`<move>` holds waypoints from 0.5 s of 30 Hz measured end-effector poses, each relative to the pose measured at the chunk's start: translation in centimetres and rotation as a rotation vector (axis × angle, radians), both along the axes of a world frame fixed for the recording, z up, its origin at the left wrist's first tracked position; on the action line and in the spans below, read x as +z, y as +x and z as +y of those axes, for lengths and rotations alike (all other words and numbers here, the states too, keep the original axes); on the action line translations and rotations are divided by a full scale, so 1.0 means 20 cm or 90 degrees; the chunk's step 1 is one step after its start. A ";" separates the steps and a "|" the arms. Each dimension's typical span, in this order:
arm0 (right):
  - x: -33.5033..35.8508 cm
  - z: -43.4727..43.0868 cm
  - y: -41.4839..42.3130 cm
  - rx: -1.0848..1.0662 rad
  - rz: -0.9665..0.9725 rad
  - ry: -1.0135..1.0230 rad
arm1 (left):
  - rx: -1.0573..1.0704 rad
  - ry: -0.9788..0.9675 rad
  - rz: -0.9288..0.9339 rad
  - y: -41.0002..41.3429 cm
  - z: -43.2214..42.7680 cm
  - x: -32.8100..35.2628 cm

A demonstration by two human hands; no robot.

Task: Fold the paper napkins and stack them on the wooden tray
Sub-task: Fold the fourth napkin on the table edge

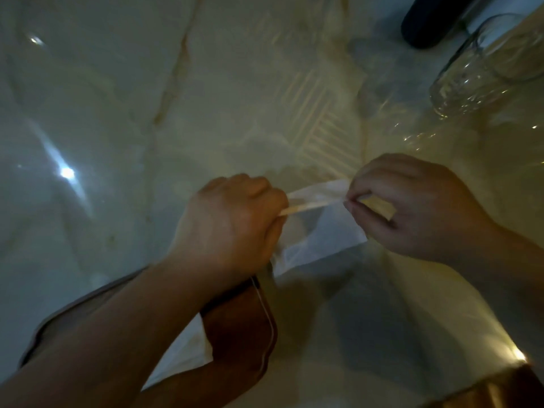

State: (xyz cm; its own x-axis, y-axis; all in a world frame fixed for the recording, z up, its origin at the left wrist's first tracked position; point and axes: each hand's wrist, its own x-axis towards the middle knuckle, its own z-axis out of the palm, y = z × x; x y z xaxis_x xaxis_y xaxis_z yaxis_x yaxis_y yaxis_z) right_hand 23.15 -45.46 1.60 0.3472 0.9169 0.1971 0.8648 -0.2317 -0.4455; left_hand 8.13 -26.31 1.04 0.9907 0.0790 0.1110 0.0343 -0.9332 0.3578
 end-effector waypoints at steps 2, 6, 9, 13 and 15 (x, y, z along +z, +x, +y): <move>-0.02 -0.03 -0.03 0.014 0.003 -0.025 | -0.038 0.021 0.011 -0.05 -0.04 -0.03; -0.06 -0.07 -0.06 0.085 0.013 -0.108 | -0.082 -0.013 0.063 -0.13 -0.08 -0.06; -0.05 -0.07 -0.04 0.051 0.055 -0.113 | -0.043 -0.058 0.068 -0.14 -0.06 -0.07; -0.06 -0.02 0.00 -0.046 0.091 -0.073 | 0.054 -0.067 0.043 -0.09 0.00 -0.10; -0.07 0.03 0.02 -0.098 0.078 -0.090 | 0.104 -0.075 0.046 -0.07 0.03 -0.11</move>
